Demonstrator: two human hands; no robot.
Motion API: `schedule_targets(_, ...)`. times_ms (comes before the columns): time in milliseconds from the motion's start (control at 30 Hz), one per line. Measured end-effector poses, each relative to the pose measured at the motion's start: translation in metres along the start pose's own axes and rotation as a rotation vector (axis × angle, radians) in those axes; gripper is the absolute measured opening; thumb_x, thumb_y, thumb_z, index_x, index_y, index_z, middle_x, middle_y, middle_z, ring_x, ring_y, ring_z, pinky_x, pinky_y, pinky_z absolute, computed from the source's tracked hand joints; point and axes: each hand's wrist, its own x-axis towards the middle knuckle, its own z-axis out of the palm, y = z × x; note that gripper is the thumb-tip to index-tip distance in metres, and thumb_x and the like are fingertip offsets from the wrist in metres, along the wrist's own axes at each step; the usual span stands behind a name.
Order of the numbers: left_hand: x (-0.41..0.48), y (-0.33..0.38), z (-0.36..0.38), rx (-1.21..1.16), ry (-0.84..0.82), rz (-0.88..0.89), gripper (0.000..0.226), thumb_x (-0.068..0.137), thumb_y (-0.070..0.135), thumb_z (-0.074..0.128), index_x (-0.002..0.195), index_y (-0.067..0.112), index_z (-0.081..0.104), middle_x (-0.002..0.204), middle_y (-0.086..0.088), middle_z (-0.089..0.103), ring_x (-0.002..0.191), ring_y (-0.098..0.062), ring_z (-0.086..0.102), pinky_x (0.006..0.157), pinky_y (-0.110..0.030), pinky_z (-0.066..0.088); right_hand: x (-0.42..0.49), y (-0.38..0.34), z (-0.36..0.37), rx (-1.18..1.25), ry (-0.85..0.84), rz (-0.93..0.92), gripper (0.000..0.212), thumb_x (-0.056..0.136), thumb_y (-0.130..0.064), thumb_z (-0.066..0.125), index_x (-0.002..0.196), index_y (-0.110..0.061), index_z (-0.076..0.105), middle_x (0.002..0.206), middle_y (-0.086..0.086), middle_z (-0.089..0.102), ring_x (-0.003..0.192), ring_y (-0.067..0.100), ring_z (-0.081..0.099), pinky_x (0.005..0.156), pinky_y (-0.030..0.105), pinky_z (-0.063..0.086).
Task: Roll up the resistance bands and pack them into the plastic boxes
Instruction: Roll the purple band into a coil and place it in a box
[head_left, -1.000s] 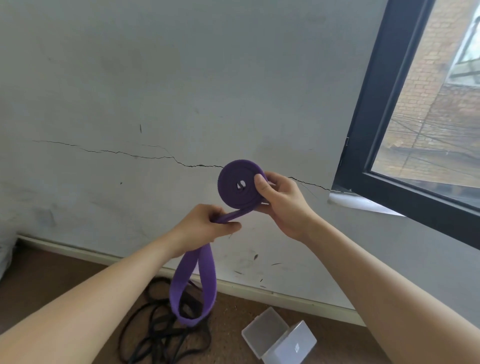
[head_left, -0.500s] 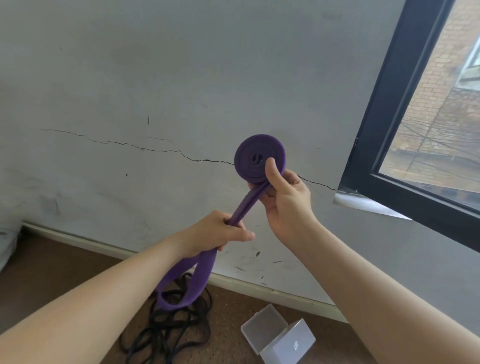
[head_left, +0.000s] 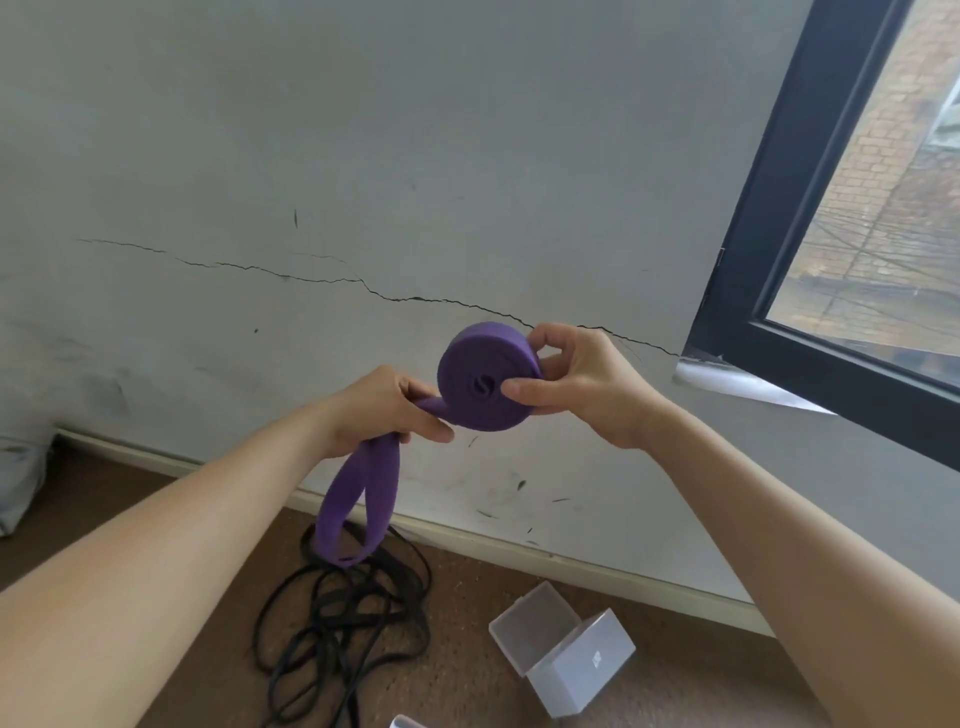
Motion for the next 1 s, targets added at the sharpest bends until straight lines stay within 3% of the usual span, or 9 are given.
schedule_targets(100, -0.003, 0.003, -0.003, -0.019, -0.090, 0.060, 0.029, 0.080, 0.003, 0.081, 0.100, 0.023, 0.080, 0.077, 0.004, 0.069, 0.068, -0.016, 0.048, 0.067, -0.030, 0.038, 0.001, -0.002, -0.005, -0.125, -0.033, 0.007, 0.032, 0.083, -0.005, 0.082, 0.110, 0.000, 0.064, 0.088, 0.016, 0.079, 0.079, 0.026, 0.077, 0.069, 0.029, 0.060)
schedule_targets(267, -0.003, 0.013, 0.011, 0.059, -0.097, 0.164, 0.037, 0.078, 0.017, 0.088, 0.112, 0.026, 0.075, 0.103, -0.001, 0.079, 0.097, -0.018, 0.073, 0.093, -0.034, 0.052, 0.005, -0.012, -0.011, -0.471, -0.151, 0.014, 0.034, 0.081, -0.017, 0.086, 0.110, -0.013, 0.069, 0.085, 0.007, 0.079, 0.075, 0.022, 0.076, 0.071, 0.030, 0.061)
schedule_targets(367, 0.002, 0.015, 0.029, 0.179, -0.070, 0.209, 0.044, 0.076, 0.018, 0.090, 0.115, 0.024, 0.070, 0.099, 0.005, 0.078, 0.092, -0.012, 0.073, 0.084, -0.027, 0.057, 0.007, -0.025, -0.010, -0.714, -0.234, 0.023, 0.034, 0.078, -0.027, 0.087, 0.107, -0.024, 0.071, 0.082, -0.004, 0.078, 0.073, 0.017, 0.073, 0.078, 0.039, 0.061)
schedule_targets(533, 0.006, 0.013, 0.042, 0.078, -0.019, 0.205, 0.031, 0.082, 0.012, 0.084, 0.108, 0.021, 0.068, 0.088, 0.004, 0.075, 0.078, -0.008, 0.068, 0.072, -0.019, 0.050, 0.007, -0.038, 0.005, -1.044, -0.160, -0.128, 0.041, 0.074, -0.039, 0.085, 0.112, -0.033, 0.070, 0.084, -0.011, 0.069, 0.083, 0.019, 0.063, 0.070, 0.031, 0.051)
schedule_targets(600, 0.005, 0.010, 0.042, -0.071, 0.010, 0.171, 0.023, 0.085, 0.012, 0.081, 0.105, 0.017, 0.070, 0.082, -0.006, 0.071, 0.071, -0.014, 0.062, 0.069, -0.026, 0.049, 0.008, -0.031, 0.004, -0.900, -0.051, -0.184, 0.063, 0.075, -0.040, 0.085, 0.133, -0.035, 0.062, 0.102, -0.008, 0.072, 0.093, 0.016, 0.064, 0.083, 0.031, 0.054)
schedule_targets(733, 0.006, 0.013, 0.045, -0.567, 0.064, 0.163, 0.026, 0.086, 0.017, 0.076, 0.107, 0.005, 0.069, 0.081, -0.012, 0.062, 0.065, -0.018, 0.048, 0.067, -0.031, 0.040, 0.009, -0.011, -0.002, -0.143, 0.236, -0.150, 0.094, 0.069, -0.046, 0.089, 0.150, -0.032, 0.043, 0.123, -0.006, 0.069, 0.108, 0.011, 0.069, 0.093, 0.033, 0.058)
schedule_targets(833, 0.007, 0.026, 0.049, -0.823, 0.022, 0.181, 0.029, 0.089, 0.027, 0.072, 0.113, 0.010, 0.069, 0.085, -0.006, 0.058, 0.069, -0.016, 0.047, 0.071, -0.029, 0.041, 0.003, 0.008, 0.019, 0.181, 0.280, 0.016, 0.091, 0.069, -0.062, 0.077, 0.147, -0.027, 0.047, 0.119, -0.009, 0.072, 0.103, 0.008, 0.071, 0.101, 0.042, 0.055)
schedule_targets(900, 0.006, 0.037, 0.060, -0.869, 0.008, 0.203, 0.033, 0.093, 0.030, 0.069, 0.119, 0.010, 0.068, 0.090, -0.004, 0.061, 0.075, -0.015, 0.052, 0.076, -0.029, 0.042, 0.000, 0.016, 0.043, 0.318, 0.237, 0.037, 0.073, 0.076, -0.065, 0.073, 0.135, -0.025, 0.059, 0.101, -0.011, 0.074, 0.090, 0.010, 0.070, 0.099, 0.043, 0.054)
schedule_targets(1000, 0.003, 0.050, 0.078, -0.965, 0.040, 0.170, 0.035, 0.090, 0.031, 0.064, 0.118, 0.013, 0.074, 0.117, -0.005, 0.073, 0.106, -0.014, 0.070, 0.096, -0.029, 0.048, 0.000, 0.012, 0.068, 0.498, 0.297, 0.009, 0.052, 0.086, -0.060, 0.067, 0.124, -0.024, 0.065, 0.109, -0.005, 0.077, 0.104, 0.012, 0.072, 0.103, 0.039, 0.053)
